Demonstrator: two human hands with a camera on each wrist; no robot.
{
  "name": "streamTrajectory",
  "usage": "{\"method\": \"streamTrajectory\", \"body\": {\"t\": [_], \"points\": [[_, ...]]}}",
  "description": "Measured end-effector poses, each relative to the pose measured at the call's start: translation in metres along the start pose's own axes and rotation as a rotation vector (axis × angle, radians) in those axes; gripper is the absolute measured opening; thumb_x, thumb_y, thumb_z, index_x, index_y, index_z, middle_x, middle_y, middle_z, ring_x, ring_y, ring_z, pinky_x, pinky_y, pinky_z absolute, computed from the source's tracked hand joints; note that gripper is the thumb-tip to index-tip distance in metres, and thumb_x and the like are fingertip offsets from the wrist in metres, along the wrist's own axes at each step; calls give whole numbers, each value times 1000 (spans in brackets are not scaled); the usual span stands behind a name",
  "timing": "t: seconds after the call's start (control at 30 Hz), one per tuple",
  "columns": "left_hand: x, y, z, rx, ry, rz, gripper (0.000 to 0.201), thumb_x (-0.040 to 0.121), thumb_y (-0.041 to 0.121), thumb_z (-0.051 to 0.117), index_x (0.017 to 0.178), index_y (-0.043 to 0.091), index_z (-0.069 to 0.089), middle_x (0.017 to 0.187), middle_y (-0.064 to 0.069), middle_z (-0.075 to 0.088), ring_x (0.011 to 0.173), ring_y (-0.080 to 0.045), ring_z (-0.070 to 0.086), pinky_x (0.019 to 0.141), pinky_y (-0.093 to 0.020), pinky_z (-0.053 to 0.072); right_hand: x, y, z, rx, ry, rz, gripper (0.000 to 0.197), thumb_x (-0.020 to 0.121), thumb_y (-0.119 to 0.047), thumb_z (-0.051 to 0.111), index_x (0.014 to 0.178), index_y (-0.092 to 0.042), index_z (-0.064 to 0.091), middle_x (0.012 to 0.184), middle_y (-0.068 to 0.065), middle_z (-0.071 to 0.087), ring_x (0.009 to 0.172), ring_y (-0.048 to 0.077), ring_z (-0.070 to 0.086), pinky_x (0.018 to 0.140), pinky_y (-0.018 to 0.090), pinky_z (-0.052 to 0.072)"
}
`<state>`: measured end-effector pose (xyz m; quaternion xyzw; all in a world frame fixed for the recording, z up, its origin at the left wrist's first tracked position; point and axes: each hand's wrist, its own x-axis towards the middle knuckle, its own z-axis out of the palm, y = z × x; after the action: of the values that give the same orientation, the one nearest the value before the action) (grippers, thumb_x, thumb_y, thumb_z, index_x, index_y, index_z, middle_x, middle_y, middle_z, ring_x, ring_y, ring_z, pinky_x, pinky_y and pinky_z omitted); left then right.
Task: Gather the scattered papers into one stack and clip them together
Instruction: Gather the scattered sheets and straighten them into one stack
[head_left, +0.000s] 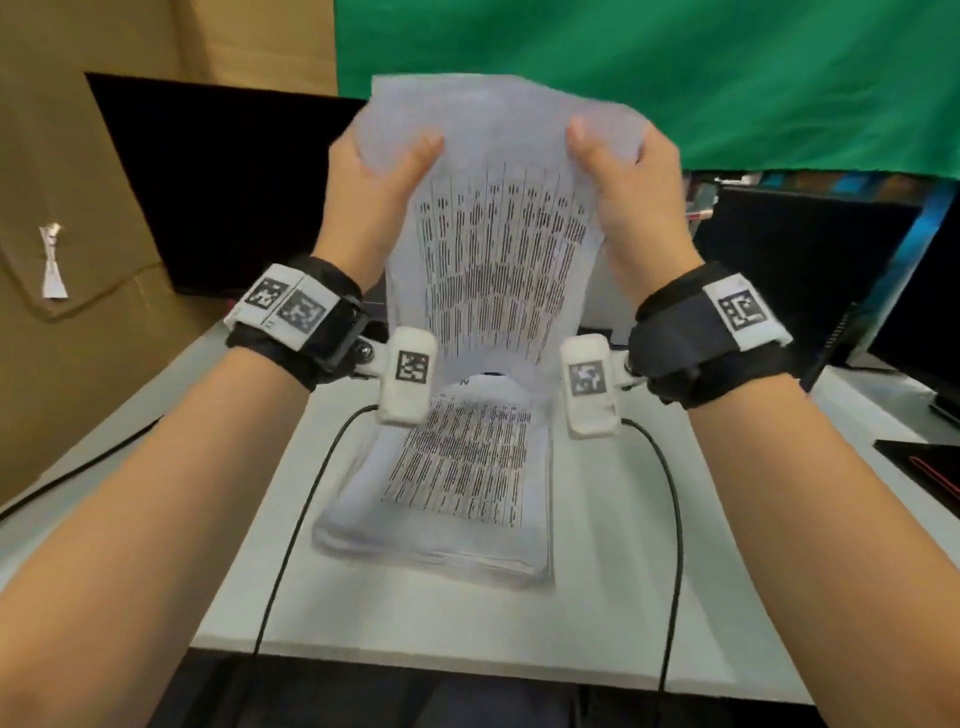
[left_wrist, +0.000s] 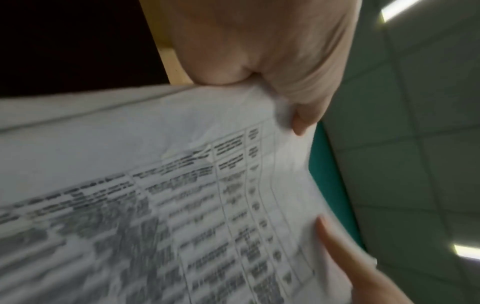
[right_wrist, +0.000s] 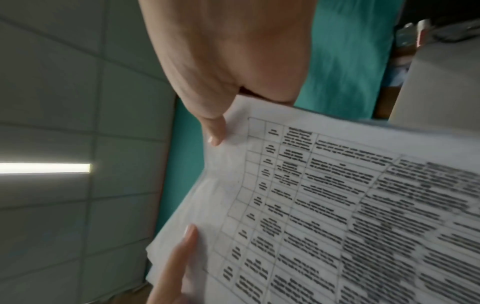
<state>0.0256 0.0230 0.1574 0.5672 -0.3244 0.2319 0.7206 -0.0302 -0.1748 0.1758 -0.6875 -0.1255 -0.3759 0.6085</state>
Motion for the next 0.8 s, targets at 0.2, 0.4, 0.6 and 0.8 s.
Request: {"method": "streamTrajectory", "body": {"t": [0.2, 0.4, 0.6, 0.8], "points": [[-61, -74, -31, 323, -325, -639, 77, 67, 65, 70, 130, 23, 56, 129, 2, 60, 117, -14, 58, 106, -41, 41, -55, 104, -19, -44, -215, 661, 106, 55, -68, 83, 137, -10, 50, 132, 7, 62, 113, 20, 63, 96, 40, 52], [-44, -43, 9, 45, 29, -240, 16, 90, 28, 62, 106, 23, 62, 103, 12, 67, 95, 1, 64, 84, -19, 50, -48, 67, 3, 81, 2, 496, 66, 82, -38, 76, 130, -2, 47, 112, -1, 64, 102, 12, 62, 92, 31, 51], [-74, -101, -42, 291, -403, -730, 85, 66, 78, 62, 136, 32, 49, 139, 7, 52, 129, -15, 49, 110, -50, 34, -92, 101, -17, 50, -272, 696, 87, 66, -49, 84, 138, -13, 51, 135, 3, 60, 116, 8, 58, 111, 33, 34], [-105, -99, -15, 240, 124, -455, 22, 93, 41, 54, 105, 24, 61, 103, 11, 64, 92, 3, 60, 92, -25, 50, -105, 108, -6, 168, -108, 574, 45, 78, -23, 80, 119, -15, 64, 115, 7, 72, 109, 23, 68, 100, 45, 51]]}}
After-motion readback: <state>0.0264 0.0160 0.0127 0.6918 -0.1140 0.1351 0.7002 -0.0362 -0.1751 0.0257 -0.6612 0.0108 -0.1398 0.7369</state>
